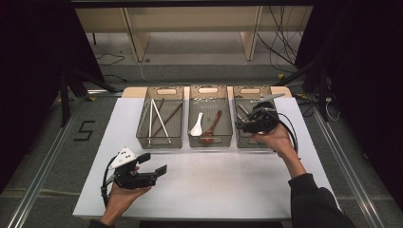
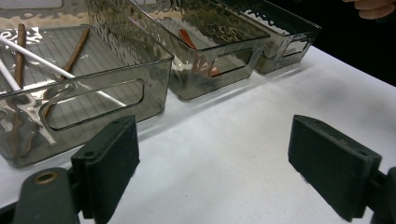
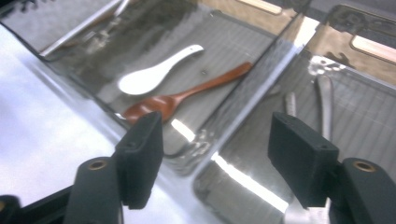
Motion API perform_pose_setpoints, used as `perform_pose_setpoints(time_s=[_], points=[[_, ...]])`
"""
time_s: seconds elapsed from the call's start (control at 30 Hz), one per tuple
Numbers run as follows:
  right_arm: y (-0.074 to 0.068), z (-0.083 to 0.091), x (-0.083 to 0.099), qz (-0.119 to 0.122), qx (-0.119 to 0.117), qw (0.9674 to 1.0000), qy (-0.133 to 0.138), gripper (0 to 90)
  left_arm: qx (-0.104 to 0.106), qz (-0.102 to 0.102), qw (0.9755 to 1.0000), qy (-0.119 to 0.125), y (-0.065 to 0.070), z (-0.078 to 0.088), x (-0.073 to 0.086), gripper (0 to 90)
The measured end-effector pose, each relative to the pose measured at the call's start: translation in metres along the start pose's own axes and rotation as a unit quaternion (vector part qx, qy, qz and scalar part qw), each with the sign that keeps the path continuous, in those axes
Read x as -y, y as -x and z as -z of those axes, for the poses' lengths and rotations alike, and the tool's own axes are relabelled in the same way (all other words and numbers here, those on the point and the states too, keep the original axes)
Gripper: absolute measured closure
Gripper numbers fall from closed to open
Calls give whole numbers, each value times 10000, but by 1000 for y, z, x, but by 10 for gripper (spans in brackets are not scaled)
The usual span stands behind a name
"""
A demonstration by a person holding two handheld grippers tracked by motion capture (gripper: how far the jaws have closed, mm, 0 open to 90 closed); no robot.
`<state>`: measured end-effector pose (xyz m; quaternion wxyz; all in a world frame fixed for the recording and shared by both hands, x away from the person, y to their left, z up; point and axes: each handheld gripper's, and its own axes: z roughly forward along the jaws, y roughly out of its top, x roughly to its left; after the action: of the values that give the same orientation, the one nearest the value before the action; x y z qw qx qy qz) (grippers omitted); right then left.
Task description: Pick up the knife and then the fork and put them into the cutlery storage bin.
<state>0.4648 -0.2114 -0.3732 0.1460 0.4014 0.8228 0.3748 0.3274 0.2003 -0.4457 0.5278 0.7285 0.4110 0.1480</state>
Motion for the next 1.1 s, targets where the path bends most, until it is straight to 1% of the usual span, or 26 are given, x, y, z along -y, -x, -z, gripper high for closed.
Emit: perform_pose_setpoints(time_s=[0.07, 0.13, 0.23, 0.33, 0.57, 0.77, 1.1], points=[[-6, 2, 4, 30, -18, 10000, 40, 331, -5, 39, 10000, 11, -1, 0, 0, 159], [-12, 5, 8, 25, -64, 9999, 145, 327, -4, 52, 10000, 7, -1, 0, 0, 159], [-18, 9, 14, -22, -119, 9996, 257, 309, -9, 53, 10000, 16, -2, 0, 0, 158], [-23, 13, 21, -19, -120, 9992, 373, 304, -9, 66, 10000, 20, -2, 0, 0, 158], [-26, 20, 32, -69, -113, 9982, 588, 285, -4, 64, 10000, 7, -3, 0, 0, 159], [-30, 28, 42, -123, -167, 9971, 732, 268, 32, 84, 10000, -9, -3, -1, 0, 158], [-40, 30, 65, -102, -284, 9953, 923, 258, 55, 128, 9999, -30, -4, -1, -1, 158]])
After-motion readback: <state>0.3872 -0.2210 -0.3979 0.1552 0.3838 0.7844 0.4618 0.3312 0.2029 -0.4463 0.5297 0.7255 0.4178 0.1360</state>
